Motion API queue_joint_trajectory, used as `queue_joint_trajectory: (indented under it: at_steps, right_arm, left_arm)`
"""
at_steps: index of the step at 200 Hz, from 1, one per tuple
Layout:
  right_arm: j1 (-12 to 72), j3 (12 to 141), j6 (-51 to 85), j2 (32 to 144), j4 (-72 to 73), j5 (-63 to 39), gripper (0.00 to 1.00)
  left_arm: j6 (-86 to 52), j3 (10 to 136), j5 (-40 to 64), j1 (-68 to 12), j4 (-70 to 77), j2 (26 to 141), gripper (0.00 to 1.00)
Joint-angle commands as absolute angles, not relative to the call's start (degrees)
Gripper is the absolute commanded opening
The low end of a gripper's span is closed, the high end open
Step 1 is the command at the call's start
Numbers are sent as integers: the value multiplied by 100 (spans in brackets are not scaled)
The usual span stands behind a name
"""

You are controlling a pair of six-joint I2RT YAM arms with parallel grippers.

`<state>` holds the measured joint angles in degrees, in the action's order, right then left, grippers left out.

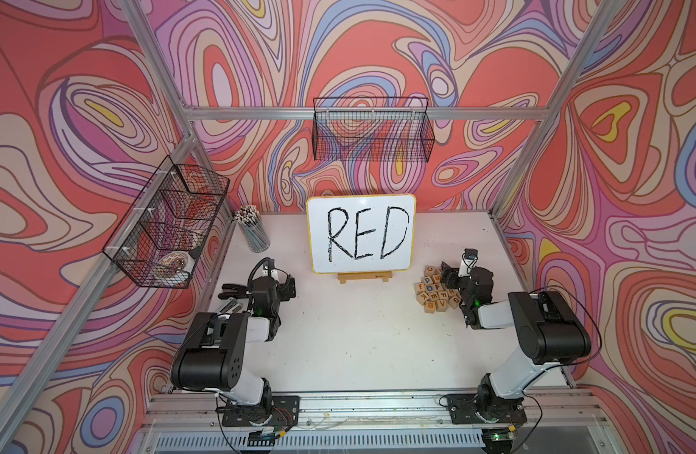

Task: Assemble the uppercase word "red" with letter blocks
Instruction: Pick up the letter block from the center of the board.

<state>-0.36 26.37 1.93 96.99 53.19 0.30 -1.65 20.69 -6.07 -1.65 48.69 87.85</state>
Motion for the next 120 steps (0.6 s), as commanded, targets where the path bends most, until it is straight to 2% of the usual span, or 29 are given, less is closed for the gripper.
queue_joint_trajectory:
  at_steps: [1, 22, 59, 69, 86, 120]
  right_arm:
    - [-65, 2769, 205, 9719, 5279, 195, 79]
    - [-66, 3103, 162, 9337, 4348, 144, 74]
    - [-42, 3712, 368, 8828, 2565, 124, 67]
    - [3, 3952, 442, 8672, 1957, 72, 66]
    - [23, 4317, 720, 8455, 1002, -213, 65]
    - [188, 4696, 1080, 8125, -306, -913, 58]
  left_arm:
    - [-191, 2158, -821, -132, 4988, 8652, 87]
    - [-360, 2104, -1253, -132, 4631, 8124, 85]
    - [-727, 2249, -1742, -162, 3370, 7004, 75]
    - [-854, 2344, -1924, -234, 3001, 6688, 70]
    - [-1044, 2580, -2576, -655, 2240, 6202, 65]
    - [-800, 2865, -3102, -1892, 1641, 5614, 62]
